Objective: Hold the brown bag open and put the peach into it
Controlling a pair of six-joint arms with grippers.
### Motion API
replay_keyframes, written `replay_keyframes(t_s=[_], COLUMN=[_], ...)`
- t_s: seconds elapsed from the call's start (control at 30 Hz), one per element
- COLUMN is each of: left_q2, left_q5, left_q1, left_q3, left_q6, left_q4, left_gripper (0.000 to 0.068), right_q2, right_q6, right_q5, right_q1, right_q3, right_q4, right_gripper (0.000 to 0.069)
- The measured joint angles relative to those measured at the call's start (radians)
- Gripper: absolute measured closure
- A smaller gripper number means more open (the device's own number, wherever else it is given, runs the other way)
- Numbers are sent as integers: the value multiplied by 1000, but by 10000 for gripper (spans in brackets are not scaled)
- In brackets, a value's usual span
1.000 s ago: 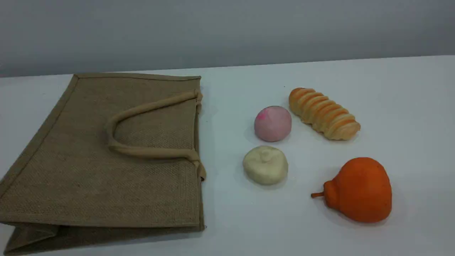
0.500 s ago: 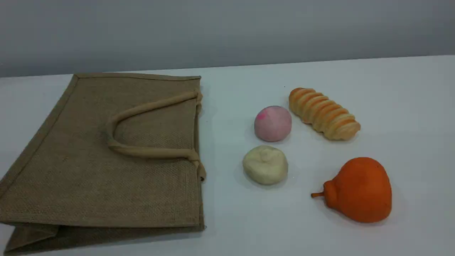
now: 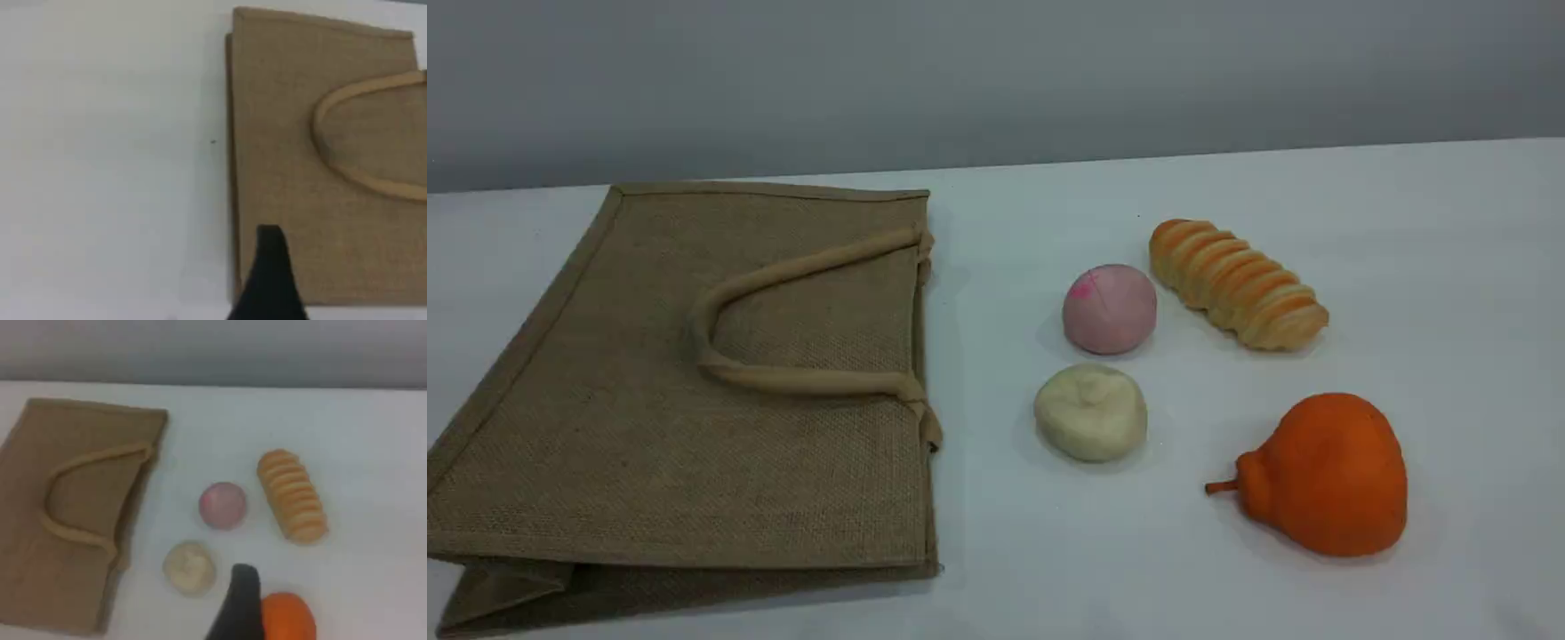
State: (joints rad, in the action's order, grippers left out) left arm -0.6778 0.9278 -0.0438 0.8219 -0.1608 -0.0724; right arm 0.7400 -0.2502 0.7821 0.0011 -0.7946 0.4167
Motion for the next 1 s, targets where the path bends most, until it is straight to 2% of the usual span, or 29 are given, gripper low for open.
replay_keyframes(t_s=[0.17,0.43,0.63,1.0], left_q2=[-107,-356,-558,-900], left_q5=[-62,-208,-307,-351], left_q1=[0,0,0,0], left_q3=[0,0,20,188], left_q6=[4,104,106,105], left_q4=[51,176,180,180], left_gripper=[175,175,175,175], right_q2=[50,52,65,187], right_q6=[1,3,3,3], right_q5=[-20,-84,-108,-140], right_q1=[0,0,0,0], right_q3=[0,-1,-1,-2], right_q4=[5,5,6,7], right_gripper=[109,109,109,109])
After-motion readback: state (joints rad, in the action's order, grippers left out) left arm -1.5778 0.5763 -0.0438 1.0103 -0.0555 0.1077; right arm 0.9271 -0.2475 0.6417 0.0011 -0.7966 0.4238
